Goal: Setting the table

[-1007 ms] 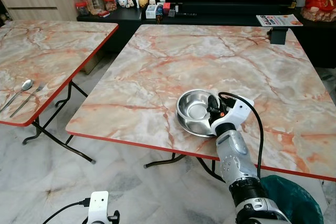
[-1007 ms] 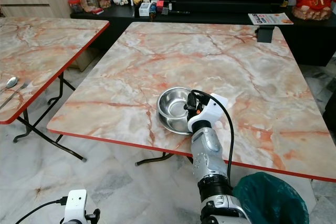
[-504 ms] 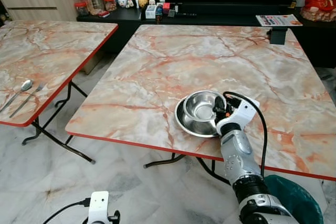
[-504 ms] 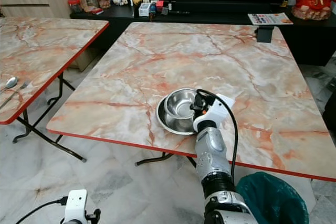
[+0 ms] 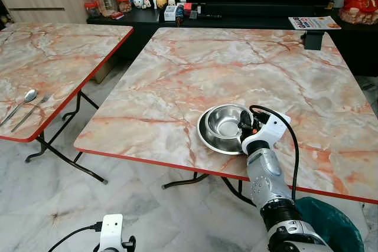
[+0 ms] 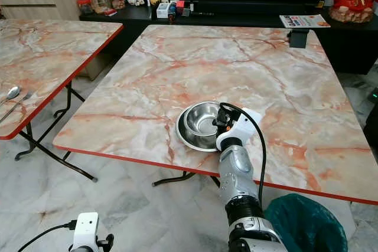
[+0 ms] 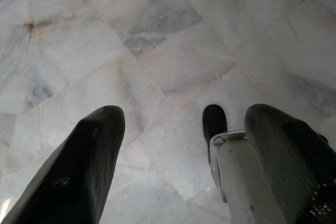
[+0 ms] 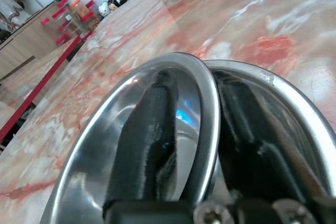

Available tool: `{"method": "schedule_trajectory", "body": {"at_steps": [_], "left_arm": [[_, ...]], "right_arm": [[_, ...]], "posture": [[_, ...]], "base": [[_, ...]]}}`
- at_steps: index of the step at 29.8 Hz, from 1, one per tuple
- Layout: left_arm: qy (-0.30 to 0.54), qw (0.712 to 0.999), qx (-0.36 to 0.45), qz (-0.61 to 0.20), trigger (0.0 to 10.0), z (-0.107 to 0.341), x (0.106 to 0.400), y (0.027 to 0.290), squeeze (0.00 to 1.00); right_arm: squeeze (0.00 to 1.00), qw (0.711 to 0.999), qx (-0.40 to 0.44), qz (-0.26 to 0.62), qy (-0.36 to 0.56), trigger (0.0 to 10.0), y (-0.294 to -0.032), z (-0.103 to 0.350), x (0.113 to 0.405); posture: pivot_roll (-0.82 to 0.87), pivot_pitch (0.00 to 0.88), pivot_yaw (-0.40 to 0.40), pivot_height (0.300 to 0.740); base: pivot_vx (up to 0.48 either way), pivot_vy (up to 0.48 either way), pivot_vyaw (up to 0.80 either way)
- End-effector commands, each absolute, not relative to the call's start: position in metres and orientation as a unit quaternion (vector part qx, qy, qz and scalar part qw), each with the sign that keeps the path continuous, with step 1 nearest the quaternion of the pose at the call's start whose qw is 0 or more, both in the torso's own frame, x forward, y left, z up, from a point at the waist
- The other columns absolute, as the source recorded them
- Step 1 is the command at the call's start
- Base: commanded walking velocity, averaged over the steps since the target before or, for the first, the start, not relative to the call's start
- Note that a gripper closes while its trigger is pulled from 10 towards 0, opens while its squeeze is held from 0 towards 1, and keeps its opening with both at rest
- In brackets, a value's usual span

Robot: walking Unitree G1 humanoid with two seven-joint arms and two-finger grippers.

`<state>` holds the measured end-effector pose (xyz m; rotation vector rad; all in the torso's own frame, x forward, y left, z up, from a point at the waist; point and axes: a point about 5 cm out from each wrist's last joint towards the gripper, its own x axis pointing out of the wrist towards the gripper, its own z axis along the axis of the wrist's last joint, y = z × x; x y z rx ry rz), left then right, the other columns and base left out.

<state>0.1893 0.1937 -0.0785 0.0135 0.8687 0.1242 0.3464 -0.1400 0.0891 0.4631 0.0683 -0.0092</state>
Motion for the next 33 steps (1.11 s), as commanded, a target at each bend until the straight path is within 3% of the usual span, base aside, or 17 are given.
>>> {"method": "schedule_trajectory", "body": {"at_steps": [1,2,3,10,11,18,20,22,26,33], "left_arm": [[0.426,0.903,0.014,0.062,10.0,-0.078,0.19,0.199,0.0],[0.426,0.903,0.014,0.062,10.0,-0.078,0.191,0.199,0.0],[0.426,0.903,0.014,0.062,10.0,-0.078,0.191,0.199,0.0],[0.423,0.904,0.014,0.062,10.0,-0.076,0.193,0.199,0.0],[0.422,0.904,0.014,0.062,10.0,-0.076,0.194,0.199,0.0],[0.42,0.906,0.013,0.062,10.0,-0.075,0.196,0.199,0.0],[0.418,0.906,0.012,0.062,10.0,-0.074,0.197,0.199,0.0],[0.418,0.906,0.011,0.061,10.0,-0.074,0.197,0.199,0.0],[0.414,0.908,0.008,0.058,10.0,-0.074,0.198,0.198,0.0],[0.419,0.906,0.0,0.062,10.0,-0.076,0.194,0.198,0.0]], "right_arm": [[0.9,0.972,0.232,0.005,0.037,10.0,-0.135,0.09,0.347],[0.9,0.972,0.232,0.005,0.037,10.0,-0.135,0.089,0.347],[1.0,0.972,0.232,0.007,0.037,10.0,-0.135,0.09,0.347],[0.98,0.972,0.23,0.02,0.034,10.0,-0.131,0.091,0.347],[0.0,0.973,0.228,0.024,0.033,10.0,-0.13,0.091,0.346],[0.0,0.977,0.211,0.008,-0.031,10.0,-0.14,0.106,0.345],[0.0,0.982,0.176,-0.001,-0.071,10.0,-0.144,0.118,0.344],[0.0,0.988,0.091,-0.001,-0.124,10.0,-0.145,0.136,0.343],[0.0,0.987,0.002,-0.001,-0.161,10.0,-0.144,0.15,0.342],[0.0,0.988,-0.007,0.002,-0.153,10.0,-0.14,0.142,0.338]], "posture": [[0.01,0.008,0.065,0.74],[0.01,0.007,0.065,0.74],[0.01,0.006,0.064,0.74],[0.0,0.0,0.064,0.74],[0.0,0.0,0.064,0.74],[0.0,0.0,0.066,0.74],[0.0,0.0,0.069,0.74],[0.0,0.0,0.071,0.74],[-0.01,0.0,0.076,0.74],[0.0,0.0,0.072,0.74]], "base": [[0.0,0.0,0.0],[0.0,0.0,0.0],[0.0,0.0,0.0],[0.0,0.0,0.0],[0.0,0.0,0.0],[0.0,0.0,0.0],[0.0,0.0,0.0],[0.0,0.0,0.0],[0.0,0.0,0.0],[0.0,0.0,0.0]]}}
